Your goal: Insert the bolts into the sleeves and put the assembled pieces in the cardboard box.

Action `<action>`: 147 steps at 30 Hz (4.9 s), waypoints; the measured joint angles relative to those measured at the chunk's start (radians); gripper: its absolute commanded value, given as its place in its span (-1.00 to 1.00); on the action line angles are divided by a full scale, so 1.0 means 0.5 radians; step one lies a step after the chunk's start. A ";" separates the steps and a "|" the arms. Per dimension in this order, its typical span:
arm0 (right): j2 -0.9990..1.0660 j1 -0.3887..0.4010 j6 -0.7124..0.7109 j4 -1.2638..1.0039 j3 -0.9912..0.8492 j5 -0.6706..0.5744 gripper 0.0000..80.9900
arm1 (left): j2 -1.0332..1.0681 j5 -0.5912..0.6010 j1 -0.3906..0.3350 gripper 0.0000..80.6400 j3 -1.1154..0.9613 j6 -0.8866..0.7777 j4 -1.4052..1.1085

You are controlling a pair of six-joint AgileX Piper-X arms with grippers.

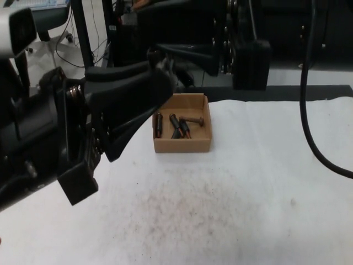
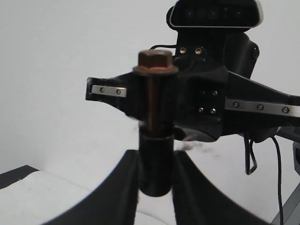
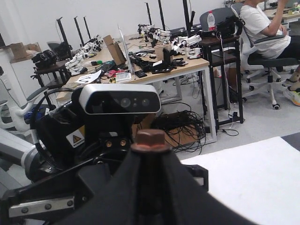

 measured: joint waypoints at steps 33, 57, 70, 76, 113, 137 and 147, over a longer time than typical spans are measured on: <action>0.000 0.000 0.104 -0.178 0.000 0.229 -0.57 | 0.179 -0.424 0.000 -0.99 -0.141 0.337 1.367; -0.402 -0.815 -0.052 1.030 0.011 0.460 -0.98 | 2.514 -1.067 0.090 -0.99 -2.658 0.858 2.847; -0.515 -0.906 -0.160 1.497 0.011 0.453 -0.98 | 2.937 -1.148 0.141 -0.99 -3.109 0.864 3.012; -0.515 -0.906 -0.180 1.517 0.011 0.453 -0.98 | 2.937 -1.148 0.181 -0.71 -3.109 0.896 2.971; -1.029 -0.911 -0.347 1.746 0.643 0.992 -0.98 | 1.365 -1.523 0.152 -0.99 -1.957 1.215 3.286; -1.900 -0.911 -0.323 1.211 1.675 1.483 -0.98 | -1.641 -1.840 0.143 -0.99 0.645 0.909 2.095; -1.896 -0.911 -0.136 1.107 1.710 1.585 -0.98 | -1.581 -1.867 0.143 -0.99 0.856 0.872 2.122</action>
